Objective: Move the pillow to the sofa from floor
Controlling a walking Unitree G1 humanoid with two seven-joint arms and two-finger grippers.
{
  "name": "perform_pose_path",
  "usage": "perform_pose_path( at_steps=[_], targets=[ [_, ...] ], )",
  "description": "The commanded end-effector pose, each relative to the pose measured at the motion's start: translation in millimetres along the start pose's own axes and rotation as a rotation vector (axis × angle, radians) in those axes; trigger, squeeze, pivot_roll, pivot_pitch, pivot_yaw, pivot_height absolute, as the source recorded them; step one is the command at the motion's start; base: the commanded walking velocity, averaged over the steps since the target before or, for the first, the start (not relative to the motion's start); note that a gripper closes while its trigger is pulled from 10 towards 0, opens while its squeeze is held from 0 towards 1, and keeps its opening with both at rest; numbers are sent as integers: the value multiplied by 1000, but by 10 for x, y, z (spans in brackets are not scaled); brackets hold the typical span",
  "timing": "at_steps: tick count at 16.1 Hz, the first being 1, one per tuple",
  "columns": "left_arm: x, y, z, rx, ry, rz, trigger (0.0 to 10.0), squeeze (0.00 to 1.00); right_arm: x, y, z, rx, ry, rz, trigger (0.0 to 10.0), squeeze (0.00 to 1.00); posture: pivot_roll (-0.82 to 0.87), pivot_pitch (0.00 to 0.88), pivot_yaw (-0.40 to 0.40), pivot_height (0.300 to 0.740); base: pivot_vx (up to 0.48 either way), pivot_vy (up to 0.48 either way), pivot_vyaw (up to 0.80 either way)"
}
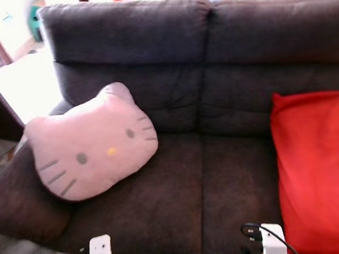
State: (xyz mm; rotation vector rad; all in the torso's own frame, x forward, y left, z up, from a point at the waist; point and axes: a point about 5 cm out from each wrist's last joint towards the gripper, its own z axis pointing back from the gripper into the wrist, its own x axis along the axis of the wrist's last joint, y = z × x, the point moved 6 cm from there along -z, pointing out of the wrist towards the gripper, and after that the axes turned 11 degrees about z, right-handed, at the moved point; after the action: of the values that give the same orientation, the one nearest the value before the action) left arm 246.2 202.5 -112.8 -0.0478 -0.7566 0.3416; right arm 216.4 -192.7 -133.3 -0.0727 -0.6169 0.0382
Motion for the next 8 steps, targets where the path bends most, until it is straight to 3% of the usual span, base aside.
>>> perform_pose_path(
  at_steps=[1, 3, 8],
  targets=[
    [-18, 9, 2, 3, 8, -14, 10000, 0, -74, -18, 10, -6, 24, -16, 10000, 0, 138, 64, -56, 740, 0, 0, -738],
    [-4, 4, -1, 1, 4, -14, 10000, 0, -76, -18, 10, -6, 25, -3, 10000, 0, 136, 71, -55, 740, 0, -278, -562],
    [3, -18, -3, -3, -1, -12, 10000, 0, -73, -33, 11, -10, 23, -8, 10000, 0, 135, 75, -56, 740, 0, -313, 0]
  ],
)
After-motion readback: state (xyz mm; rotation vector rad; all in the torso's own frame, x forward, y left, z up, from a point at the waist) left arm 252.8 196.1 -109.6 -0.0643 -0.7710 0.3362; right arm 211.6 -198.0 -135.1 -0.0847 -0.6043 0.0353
